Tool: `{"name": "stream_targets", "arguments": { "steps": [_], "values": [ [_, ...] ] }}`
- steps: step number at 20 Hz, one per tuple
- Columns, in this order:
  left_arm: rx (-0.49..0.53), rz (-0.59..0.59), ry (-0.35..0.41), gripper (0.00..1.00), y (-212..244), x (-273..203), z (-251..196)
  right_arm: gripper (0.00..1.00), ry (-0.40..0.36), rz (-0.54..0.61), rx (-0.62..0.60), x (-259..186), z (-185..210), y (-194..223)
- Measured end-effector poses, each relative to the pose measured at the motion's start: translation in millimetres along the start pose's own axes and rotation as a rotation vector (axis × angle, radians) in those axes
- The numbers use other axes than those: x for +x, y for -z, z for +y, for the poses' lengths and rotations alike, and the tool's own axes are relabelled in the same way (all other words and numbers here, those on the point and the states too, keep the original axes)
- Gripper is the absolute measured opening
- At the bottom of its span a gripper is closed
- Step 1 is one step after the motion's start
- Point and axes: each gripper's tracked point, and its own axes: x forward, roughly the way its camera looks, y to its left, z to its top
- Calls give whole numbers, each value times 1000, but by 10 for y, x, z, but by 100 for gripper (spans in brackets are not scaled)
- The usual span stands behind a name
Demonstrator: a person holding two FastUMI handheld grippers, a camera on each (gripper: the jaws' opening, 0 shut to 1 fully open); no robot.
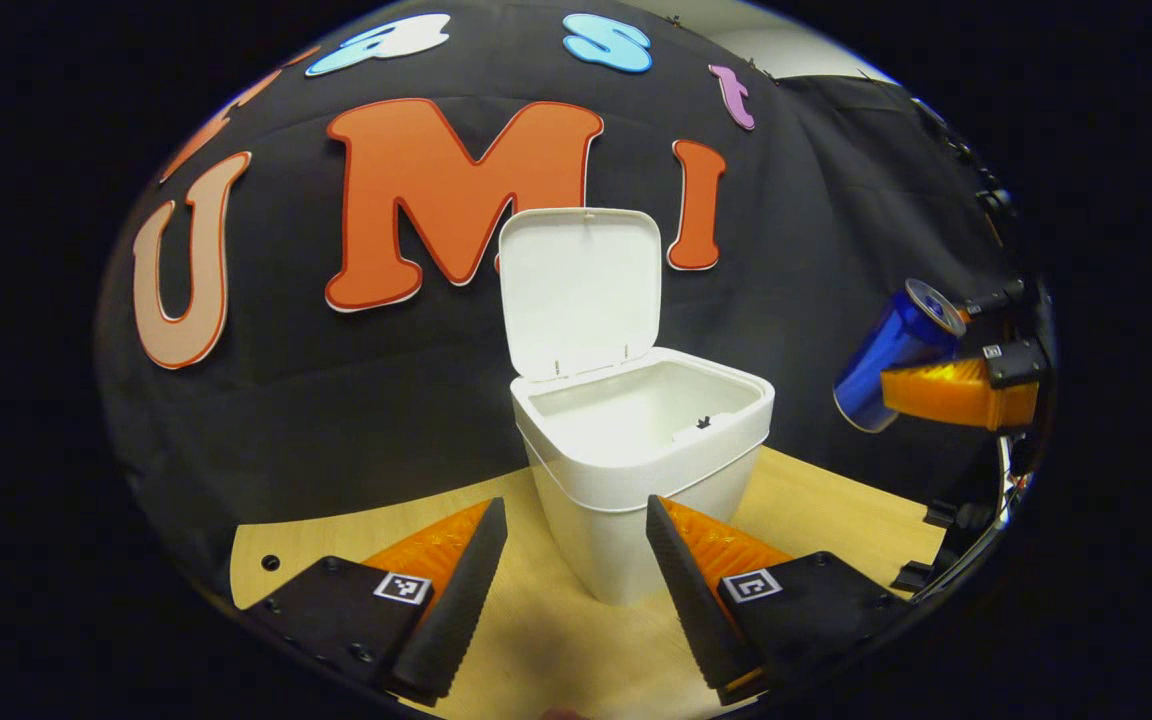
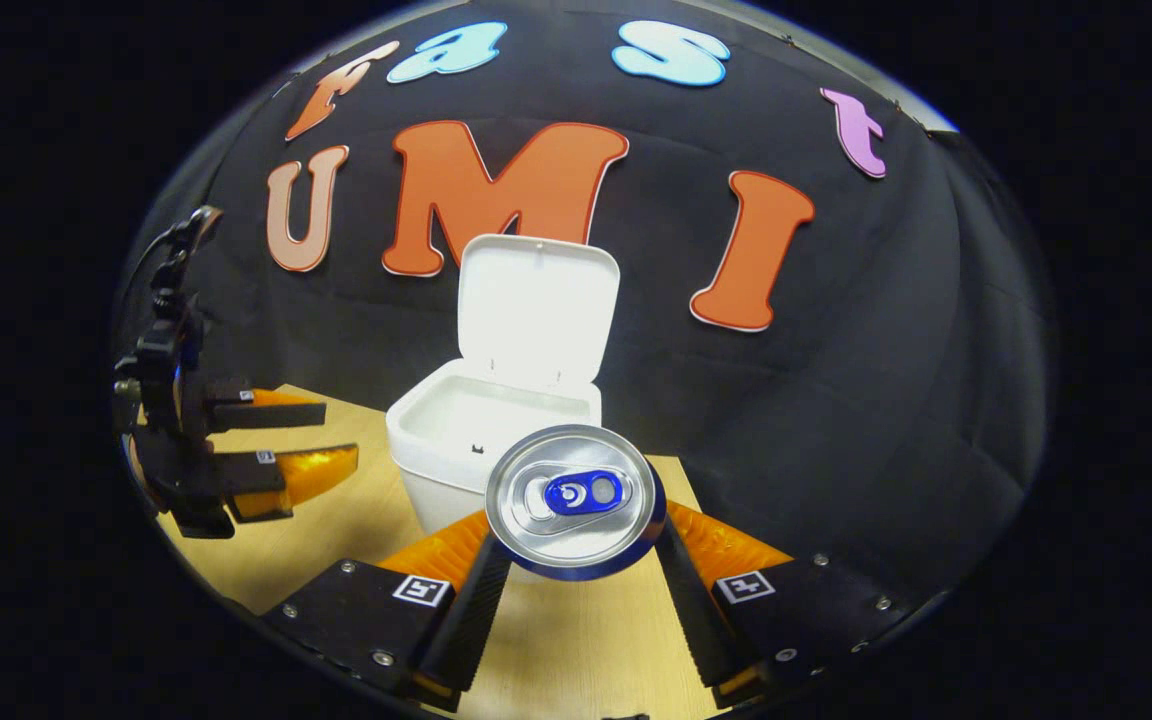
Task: Press the lid of the desktop garbage bin to open it, pick up the crumpled paper on the desktop and throw it into the bin, then pick up the pop can on the desktop and drop it into the bin, and finally close the garbage bin lid.
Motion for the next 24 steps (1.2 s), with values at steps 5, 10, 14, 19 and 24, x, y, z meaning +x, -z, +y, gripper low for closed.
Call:
{"name": "stream_targets", "arguments": {
  "steps": [5,10,14,19,24],
  "values": [
    [-31,-11,-75,94,63,-359,224,81,-32,-76,-17,122,24,-402],
    [-45,-36,-196,93,73,-754,556,81,-79,-150,-45,294,146,-748],
    [-56,-69,-333,93,68,-1174,807,82,-123,-160,-80,552,273,-804],
    [-68,-63,-485,93,141,-1632,985,82,-188,-124,-81,883,419,-668],
    [-73,-40,-552,93,274,-1893,997,82,-174,-32,-61,1109,434,-382]
  ]
}}
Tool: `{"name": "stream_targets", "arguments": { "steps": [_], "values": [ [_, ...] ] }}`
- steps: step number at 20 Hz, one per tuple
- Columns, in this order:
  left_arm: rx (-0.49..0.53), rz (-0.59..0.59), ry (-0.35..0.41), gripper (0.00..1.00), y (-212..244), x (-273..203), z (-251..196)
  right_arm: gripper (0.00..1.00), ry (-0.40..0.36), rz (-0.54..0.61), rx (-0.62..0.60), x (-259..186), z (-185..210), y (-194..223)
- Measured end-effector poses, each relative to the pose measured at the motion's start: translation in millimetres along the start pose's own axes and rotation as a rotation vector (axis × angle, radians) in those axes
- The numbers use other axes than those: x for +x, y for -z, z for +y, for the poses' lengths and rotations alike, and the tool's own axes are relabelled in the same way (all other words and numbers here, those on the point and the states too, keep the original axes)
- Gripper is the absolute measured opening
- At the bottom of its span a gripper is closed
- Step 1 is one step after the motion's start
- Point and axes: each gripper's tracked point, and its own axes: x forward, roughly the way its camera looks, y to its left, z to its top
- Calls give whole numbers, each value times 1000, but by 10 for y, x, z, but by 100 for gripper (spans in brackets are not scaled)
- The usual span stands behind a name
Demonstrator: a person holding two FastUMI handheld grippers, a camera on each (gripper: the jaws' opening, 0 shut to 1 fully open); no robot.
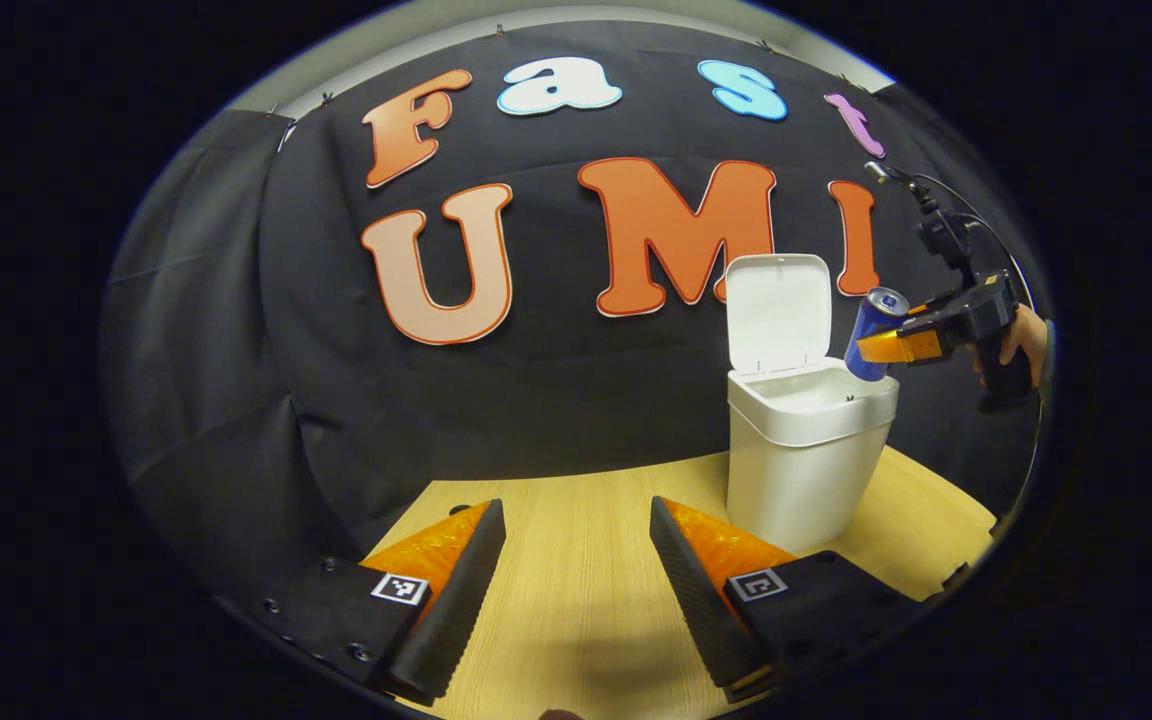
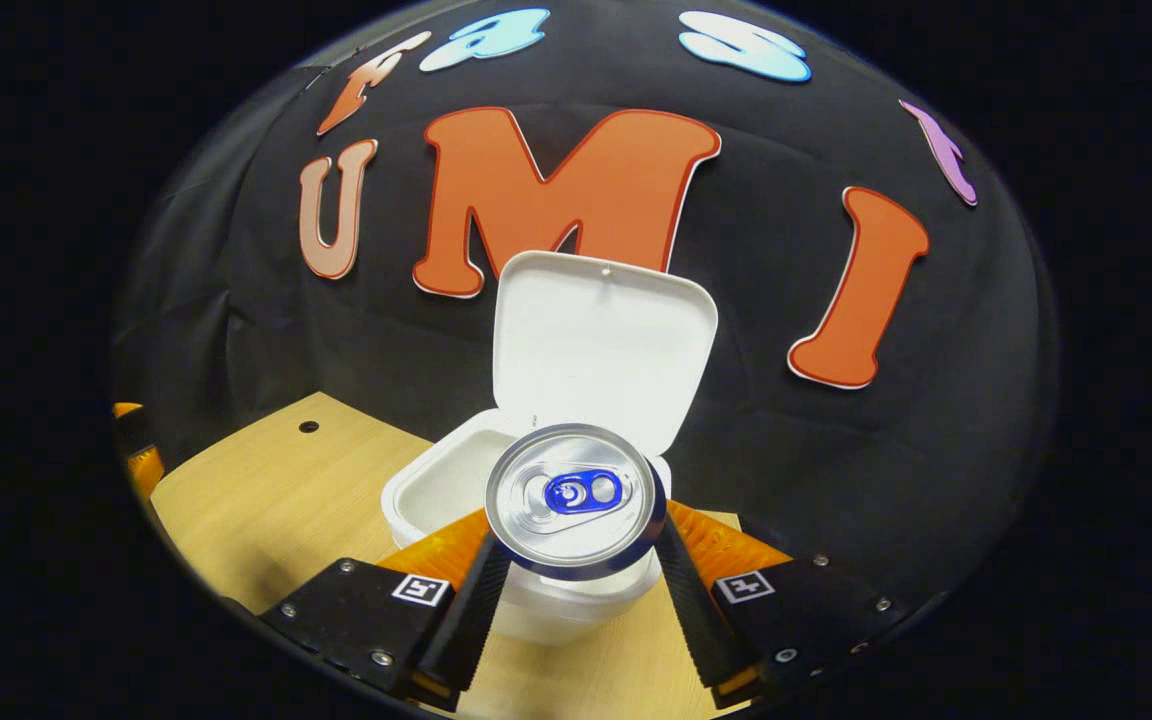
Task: Press the lid of the desktop garbage bin to open it, pick up the crumpled paper on the desktop and throw it into the bin, then pick up the pop can on the desktop and drop it into the bin, and finally close the garbage bin lid.
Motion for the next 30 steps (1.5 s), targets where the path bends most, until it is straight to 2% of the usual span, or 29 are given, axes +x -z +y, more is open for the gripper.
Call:
{"name": "stream_targets", "arguments": {
  "steps": [5,17,22,26,30],
  "values": [
    [-21,5,-17,93,13,-85,-27,82,-30,44,25,27,26,158],
    [-69,37,-74,93,122,-310,26,83,-41,119,19,327,40,406],
    [-74,9,-85,93,16,-19,110,81,-26,112,55,413,-26,316],
    [-53,-4,-31,93,-38,195,-30,82,-2,70,86,464,-162,94],
    [-42,-3,-13,93,-17,309,-50,82,27,1,95,471,-242,-214]
  ]
}}
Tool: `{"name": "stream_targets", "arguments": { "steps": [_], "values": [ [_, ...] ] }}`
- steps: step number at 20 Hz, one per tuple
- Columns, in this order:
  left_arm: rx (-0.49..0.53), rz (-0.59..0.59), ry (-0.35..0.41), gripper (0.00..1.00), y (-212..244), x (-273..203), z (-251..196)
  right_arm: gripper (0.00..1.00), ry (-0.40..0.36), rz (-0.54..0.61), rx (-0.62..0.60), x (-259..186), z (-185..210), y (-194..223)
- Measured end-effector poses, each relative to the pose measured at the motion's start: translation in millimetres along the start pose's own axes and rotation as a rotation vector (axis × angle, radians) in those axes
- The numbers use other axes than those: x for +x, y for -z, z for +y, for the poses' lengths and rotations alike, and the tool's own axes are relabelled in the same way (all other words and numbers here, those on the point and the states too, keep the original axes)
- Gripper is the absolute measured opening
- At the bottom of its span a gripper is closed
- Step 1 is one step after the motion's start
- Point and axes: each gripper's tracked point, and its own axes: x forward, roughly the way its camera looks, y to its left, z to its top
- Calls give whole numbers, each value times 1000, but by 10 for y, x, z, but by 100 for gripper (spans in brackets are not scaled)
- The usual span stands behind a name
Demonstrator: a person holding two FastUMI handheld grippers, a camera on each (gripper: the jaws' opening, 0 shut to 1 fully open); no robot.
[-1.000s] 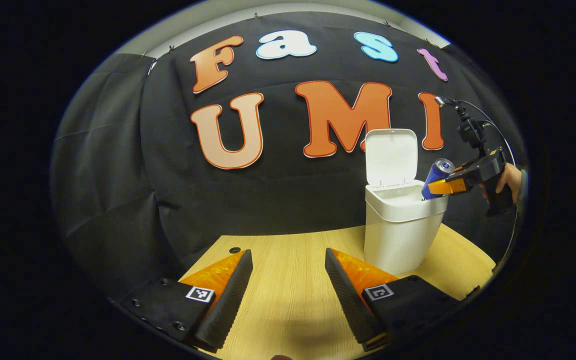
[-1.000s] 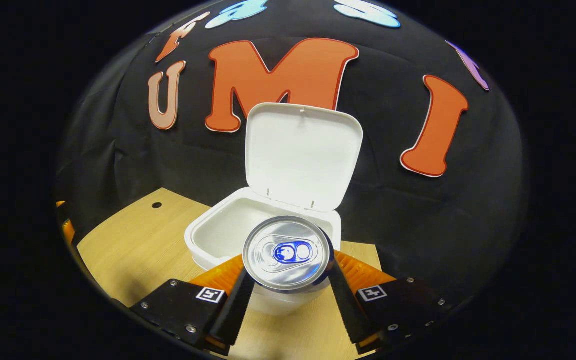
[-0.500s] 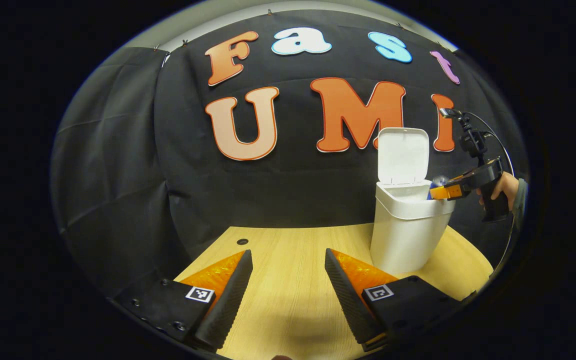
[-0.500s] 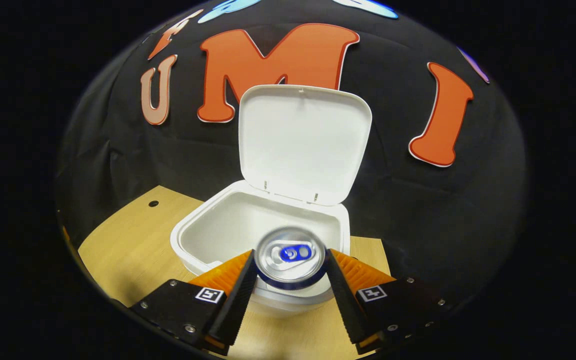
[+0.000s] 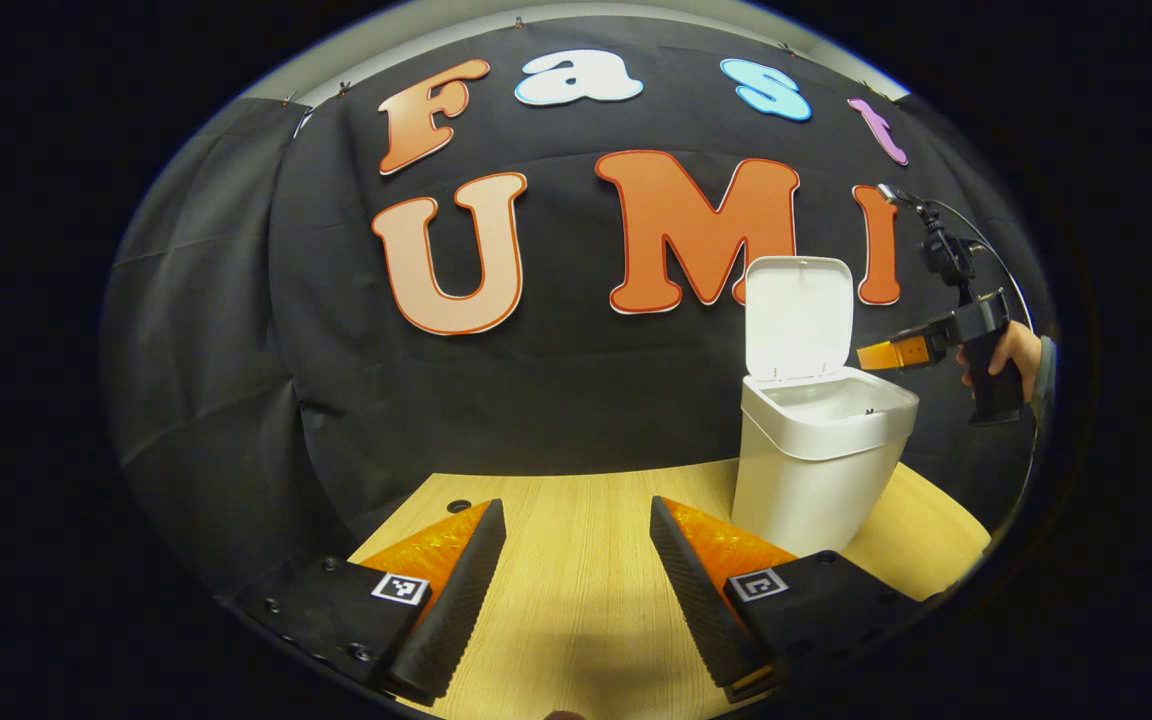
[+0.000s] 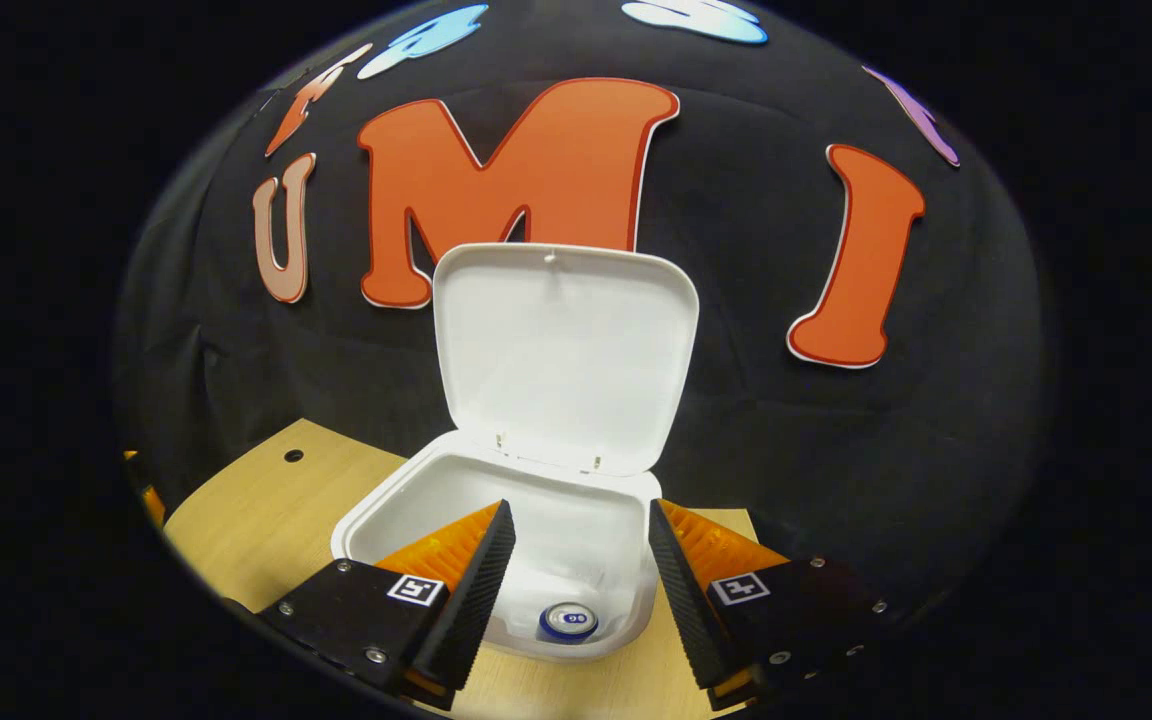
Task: Press the lid of the desktop garbage bin to open it, pick up the crumpled paper on the desktop and throw it into the bin, then pick up the pop can on the desktop and drop it into the bin, and finally close the garbage bin lid.
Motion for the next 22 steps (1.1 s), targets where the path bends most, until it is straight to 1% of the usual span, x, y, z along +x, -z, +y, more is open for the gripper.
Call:
{"name": "stream_targets", "arguments": {
  "steps": [3,6,7,9,11,14,16,17,19,20,22],
  "values": [
    [12,11,-4,93,39,46,46,82,6,-52,5,5,10,-255],
    [-5,18,-13,93,77,78,117,82,9,-116,-12,14,38,-552],
    [-16,42,-30,93,151,102,169,83,9,-149,-18,14,67,-699],
    [-42,65,-54,92,244,103,257,84,8,-175,-36,48,121,-848],
    [-65,82,-79,94,320,104,377,87,9,-219,-52,40,159,-1026],
    [-80,89,-121,94,369,85,538,90,5,-314,-25,72,240,-1338],
    [-90,98,-140,94,411,74,607,90,10,-400,-3,58,230,-1576],
    [-95,106,-144,94,445,74,623,90,19,-435,-13,83,212,-1656],
    [-103,122,-149,94,492,73,639,90,81,-474,-62,159,53,-1767],
    [-107,125,-151,94,495,76,645,90,100,-487,-70,178,-4,-1817],
    [-109,136,-160,94,515,85,671,90,102,-522,-32,194,-38,-1947]
  ]
}}
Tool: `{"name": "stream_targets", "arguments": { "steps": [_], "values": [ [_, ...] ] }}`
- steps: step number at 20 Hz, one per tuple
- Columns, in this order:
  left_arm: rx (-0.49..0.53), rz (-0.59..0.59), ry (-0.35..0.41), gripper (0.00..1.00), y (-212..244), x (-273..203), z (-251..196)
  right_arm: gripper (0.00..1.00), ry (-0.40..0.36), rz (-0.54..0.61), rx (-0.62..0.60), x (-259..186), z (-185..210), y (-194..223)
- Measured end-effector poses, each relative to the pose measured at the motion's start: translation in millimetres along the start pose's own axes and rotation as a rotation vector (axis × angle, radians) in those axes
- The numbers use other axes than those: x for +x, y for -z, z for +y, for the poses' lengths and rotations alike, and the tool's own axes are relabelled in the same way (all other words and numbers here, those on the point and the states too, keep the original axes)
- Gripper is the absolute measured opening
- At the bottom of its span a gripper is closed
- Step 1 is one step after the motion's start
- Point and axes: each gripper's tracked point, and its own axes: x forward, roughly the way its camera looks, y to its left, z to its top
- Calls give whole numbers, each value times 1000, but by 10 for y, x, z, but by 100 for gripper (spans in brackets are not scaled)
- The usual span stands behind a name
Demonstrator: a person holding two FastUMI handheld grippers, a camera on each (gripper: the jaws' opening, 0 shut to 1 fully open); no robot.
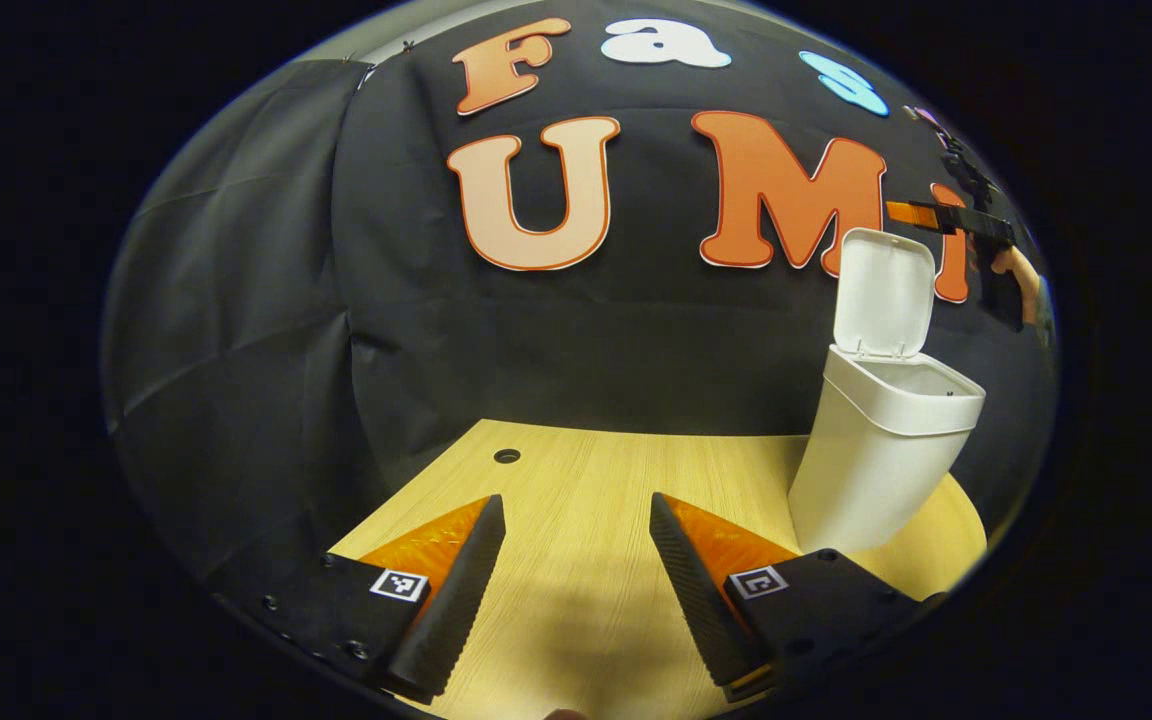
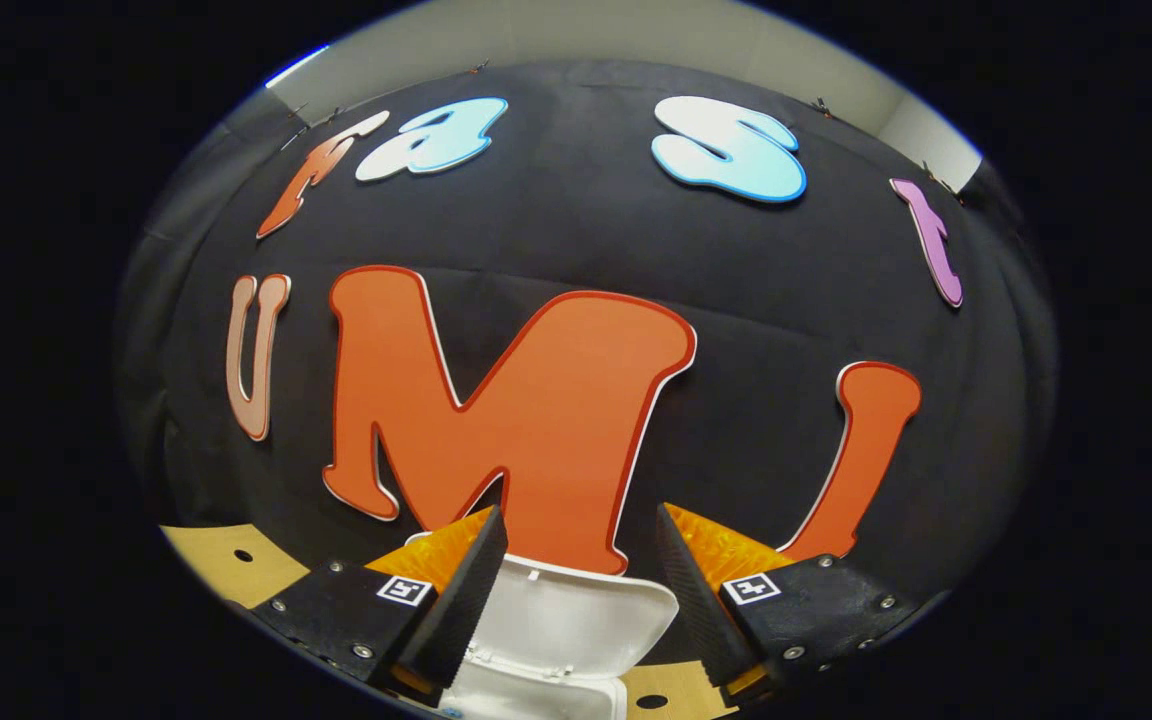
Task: Press the lid of the desktop garbage bin to open it, pick up the crumpled paper on the desktop and throw it into the bin, then pick up the pop can on the desktop and drop it into the bin, and finally close the garbage bin lid.
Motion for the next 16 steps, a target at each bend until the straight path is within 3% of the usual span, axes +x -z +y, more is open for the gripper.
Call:
{"name": "stream_targets", "arguments": {
  "steps": [6,10,13,16],
  "values": [
    [10,22,-15,94,67,23,87,90,33,-20,94,115,-112,50],
    [19,37,-15,94,85,74,92,89,51,105,134,185,-103,454],
    [23,44,-7,94,89,78,83,89,65,115,167,192,-168,449],
    [23,41,0,94,80,77,76,88,26,169,217,92,-119,519]
  ]
}}
